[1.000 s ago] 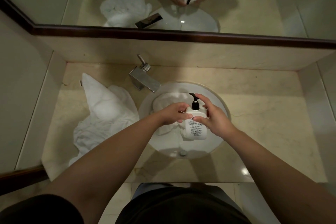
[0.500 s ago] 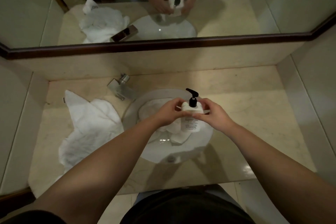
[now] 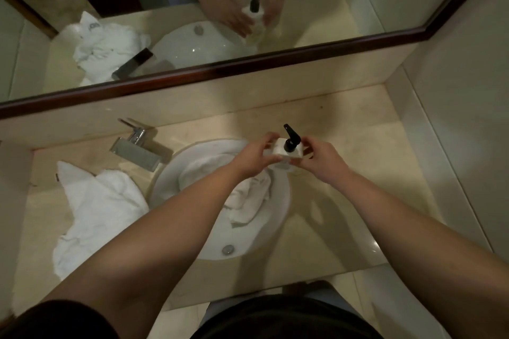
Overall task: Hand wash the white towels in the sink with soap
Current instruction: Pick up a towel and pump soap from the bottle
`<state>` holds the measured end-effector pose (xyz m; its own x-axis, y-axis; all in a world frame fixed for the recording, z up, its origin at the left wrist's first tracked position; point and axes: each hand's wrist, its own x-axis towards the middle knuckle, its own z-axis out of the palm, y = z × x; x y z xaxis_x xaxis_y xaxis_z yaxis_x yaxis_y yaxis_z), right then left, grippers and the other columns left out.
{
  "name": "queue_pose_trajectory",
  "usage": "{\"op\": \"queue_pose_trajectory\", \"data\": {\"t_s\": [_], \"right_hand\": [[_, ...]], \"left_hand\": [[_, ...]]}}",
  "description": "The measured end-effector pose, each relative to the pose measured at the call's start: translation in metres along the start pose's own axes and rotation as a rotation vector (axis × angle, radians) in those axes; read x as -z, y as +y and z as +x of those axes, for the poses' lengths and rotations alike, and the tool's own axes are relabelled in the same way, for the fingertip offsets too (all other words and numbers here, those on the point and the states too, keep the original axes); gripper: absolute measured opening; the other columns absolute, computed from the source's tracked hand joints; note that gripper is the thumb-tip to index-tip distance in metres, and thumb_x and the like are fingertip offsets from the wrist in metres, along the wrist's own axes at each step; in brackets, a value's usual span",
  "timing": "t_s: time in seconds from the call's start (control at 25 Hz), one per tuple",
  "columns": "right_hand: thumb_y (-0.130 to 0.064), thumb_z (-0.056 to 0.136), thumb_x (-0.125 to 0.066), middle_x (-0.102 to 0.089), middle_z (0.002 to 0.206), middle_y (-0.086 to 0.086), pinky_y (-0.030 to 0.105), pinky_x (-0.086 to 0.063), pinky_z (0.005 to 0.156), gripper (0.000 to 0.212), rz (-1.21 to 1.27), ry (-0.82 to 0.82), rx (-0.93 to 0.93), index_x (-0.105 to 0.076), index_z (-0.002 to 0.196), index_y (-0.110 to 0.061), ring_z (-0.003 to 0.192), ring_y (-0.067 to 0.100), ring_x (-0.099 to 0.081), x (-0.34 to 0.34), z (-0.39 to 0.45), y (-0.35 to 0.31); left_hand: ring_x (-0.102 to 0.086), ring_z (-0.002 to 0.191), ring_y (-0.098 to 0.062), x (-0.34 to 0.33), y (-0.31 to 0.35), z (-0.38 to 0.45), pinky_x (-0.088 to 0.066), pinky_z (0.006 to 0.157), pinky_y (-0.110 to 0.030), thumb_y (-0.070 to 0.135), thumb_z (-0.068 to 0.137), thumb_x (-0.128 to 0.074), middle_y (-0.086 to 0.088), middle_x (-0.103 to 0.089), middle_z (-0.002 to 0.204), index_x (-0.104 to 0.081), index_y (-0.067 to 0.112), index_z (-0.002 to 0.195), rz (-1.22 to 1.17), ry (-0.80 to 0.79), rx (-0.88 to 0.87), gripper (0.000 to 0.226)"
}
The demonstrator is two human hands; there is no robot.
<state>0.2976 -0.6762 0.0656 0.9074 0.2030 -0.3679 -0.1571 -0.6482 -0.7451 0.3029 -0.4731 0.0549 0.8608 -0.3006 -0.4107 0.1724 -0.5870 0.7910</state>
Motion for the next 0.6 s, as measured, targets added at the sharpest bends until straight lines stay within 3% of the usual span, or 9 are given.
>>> {"op": "queue_pose_trajectory", "data": {"t_s": [0.12, 0.24, 0.44, 0.6], "right_hand": [[-0.039, 0.078, -0.080, -0.064, 0.123, -0.001, 0.034, -0.052, 0.087, 0.066, -0.051, 0.014, -0.035, -0.053, 0.133, -0.014, 0.104, 0.018, -0.062, 0.010, 0.018, 0.015], [-0.035, 0.082, -0.077, -0.061, 0.129, 0.004, 0.029, -0.046, 0.085, 0.066, -0.109, 0.000, -0.050, -0.048, 0.136, -0.012, 0.113, 0.021, -0.060, 0.017, 0.032, 0.025], [-0.032, 0.082, -0.077, -0.061, 0.130, 0.008, 0.025, -0.039, 0.081, 0.065, -0.162, 0.025, -0.066, -0.048, 0.135, -0.009, 0.115, 0.024, -0.059, 0.020, 0.049, 0.040], [-0.033, 0.081, -0.078, -0.063, 0.128, 0.005, 0.026, -0.040, 0.078, 0.063, -0.152, 0.043, -0.079, -0.049, 0.132, -0.012, 0.112, 0.023, -0.060, 0.020, 0.060, 0.049]], "left_hand": [[-0.061, 0.108, -0.023, -0.007, 0.008, 0.028, -0.051, 0.088, -0.032, 0.032, 0.087, -0.076, -0.006, -0.055, 0.133, -0.049, 0.017, 0.140, 0.080, 0.011, 0.012, 0.062], [-0.057, 0.096, -0.017, -0.010, 0.013, 0.048, -0.044, 0.079, -0.024, 0.033, 0.087, -0.075, -0.005, -0.055, 0.126, -0.049, 0.018, 0.141, 0.157, -0.010, 0.030, 0.062], [-0.055, 0.093, -0.015, -0.020, 0.015, 0.067, -0.041, 0.086, -0.022, 0.024, 0.090, -0.073, -0.009, -0.056, 0.128, -0.047, 0.015, 0.143, 0.236, 0.006, 0.009, 0.059], [-0.061, 0.108, -0.027, -0.025, 0.019, 0.076, -0.043, 0.094, -0.029, 0.023, 0.091, -0.071, -0.010, -0.057, 0.132, -0.046, 0.019, 0.146, 0.260, 0.048, 0.038, 0.060]]}}
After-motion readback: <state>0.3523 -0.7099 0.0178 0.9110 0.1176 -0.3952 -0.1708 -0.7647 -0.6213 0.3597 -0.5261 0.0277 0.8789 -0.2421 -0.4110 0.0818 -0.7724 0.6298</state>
